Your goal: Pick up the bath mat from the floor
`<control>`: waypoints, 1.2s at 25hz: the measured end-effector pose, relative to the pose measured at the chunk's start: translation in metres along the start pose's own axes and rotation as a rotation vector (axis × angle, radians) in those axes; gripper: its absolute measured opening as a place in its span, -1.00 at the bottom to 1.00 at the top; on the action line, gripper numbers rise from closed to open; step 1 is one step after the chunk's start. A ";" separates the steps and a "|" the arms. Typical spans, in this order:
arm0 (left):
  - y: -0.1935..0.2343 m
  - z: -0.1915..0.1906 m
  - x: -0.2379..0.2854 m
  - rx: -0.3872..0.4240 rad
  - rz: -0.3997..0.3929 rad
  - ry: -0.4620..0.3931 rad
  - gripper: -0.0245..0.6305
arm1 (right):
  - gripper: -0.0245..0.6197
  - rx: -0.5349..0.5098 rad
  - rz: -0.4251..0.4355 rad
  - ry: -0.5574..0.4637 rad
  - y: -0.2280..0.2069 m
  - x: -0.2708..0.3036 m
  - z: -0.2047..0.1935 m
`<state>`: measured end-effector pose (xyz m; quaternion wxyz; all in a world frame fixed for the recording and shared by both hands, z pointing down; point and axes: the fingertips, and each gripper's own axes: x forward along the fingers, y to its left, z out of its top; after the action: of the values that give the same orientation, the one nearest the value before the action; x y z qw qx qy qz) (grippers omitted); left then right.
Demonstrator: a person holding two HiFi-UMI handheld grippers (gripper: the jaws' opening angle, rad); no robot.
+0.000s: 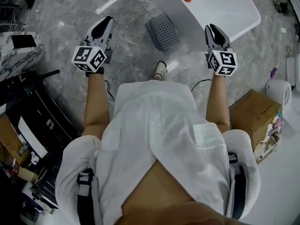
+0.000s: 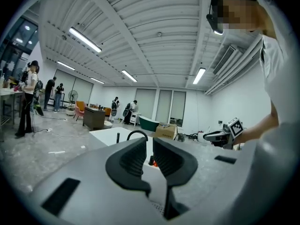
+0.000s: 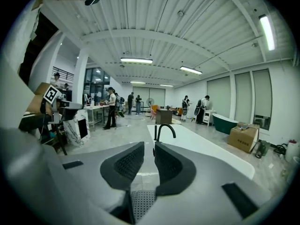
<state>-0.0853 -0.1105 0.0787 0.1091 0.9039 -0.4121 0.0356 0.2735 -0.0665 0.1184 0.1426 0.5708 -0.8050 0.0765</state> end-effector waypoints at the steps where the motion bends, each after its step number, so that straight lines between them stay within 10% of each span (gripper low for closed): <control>1: -0.001 -0.002 0.004 -0.002 0.006 0.001 -0.78 | -0.65 -0.005 0.014 0.005 -0.002 0.007 -0.001; 30: 0.041 -0.043 0.033 -0.070 -0.055 0.065 -0.78 | -0.36 0.008 0.088 0.172 0.068 0.090 -0.044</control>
<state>-0.0939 -0.1511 0.1330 0.1551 0.9089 -0.3842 0.0473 0.1881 -0.1118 0.1918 0.2055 0.5268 -0.8137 0.1344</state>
